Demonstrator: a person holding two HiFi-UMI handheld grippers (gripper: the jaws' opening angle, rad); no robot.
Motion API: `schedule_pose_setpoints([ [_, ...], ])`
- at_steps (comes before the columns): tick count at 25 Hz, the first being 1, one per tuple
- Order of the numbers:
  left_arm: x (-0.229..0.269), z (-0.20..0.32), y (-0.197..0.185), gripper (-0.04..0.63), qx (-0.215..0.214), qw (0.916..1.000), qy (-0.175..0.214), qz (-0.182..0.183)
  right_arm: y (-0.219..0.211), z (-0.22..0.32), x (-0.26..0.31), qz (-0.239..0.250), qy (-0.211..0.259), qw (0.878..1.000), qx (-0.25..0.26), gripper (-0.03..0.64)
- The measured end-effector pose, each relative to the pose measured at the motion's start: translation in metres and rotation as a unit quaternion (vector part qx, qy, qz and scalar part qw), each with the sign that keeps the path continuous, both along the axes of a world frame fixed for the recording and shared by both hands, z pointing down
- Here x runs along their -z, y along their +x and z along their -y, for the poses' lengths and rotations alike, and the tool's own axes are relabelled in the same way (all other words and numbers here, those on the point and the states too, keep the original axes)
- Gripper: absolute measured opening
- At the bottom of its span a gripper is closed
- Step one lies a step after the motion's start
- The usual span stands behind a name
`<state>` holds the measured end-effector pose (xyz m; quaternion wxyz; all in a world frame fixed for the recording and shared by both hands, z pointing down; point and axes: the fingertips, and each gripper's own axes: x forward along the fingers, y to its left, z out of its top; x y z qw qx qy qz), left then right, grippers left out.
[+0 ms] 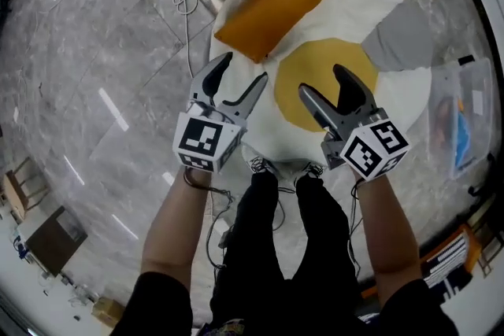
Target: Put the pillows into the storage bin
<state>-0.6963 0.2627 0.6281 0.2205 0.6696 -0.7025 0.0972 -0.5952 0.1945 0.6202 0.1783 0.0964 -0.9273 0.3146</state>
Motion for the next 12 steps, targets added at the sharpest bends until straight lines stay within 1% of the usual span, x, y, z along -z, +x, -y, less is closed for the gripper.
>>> schedule_pose_setpoints([
  [3, -0.064, 0.019, -0.018, 0.303, -0.004, 0.9995, -0.021, 0.022, 0.007, 0.0, -0.04, 0.002, 0.005, 1.0, 0.007, 0.402],
  [7, -0.15, 0.04, -0.047, 0.344, -0.006, 0.9971, -0.06, 0.047, 0.019, 0.005, -0.093, 0.006, 0.001, 1.0, 0.002, 0.403],
  [9, -0.188, 0.051, -0.062, 0.358, -0.001, 0.9957, -0.077, 0.051, 0.025, 0.012, -0.117, 0.008, 0.0, 1.0, -0.002, 0.403],
  [12, -0.236, 0.067, -0.081, 0.382, 0.003, 0.994, -0.098, 0.047, 0.026, 0.024, -0.147, 0.013, 0.002, 1.0, -0.004, 0.403],
])
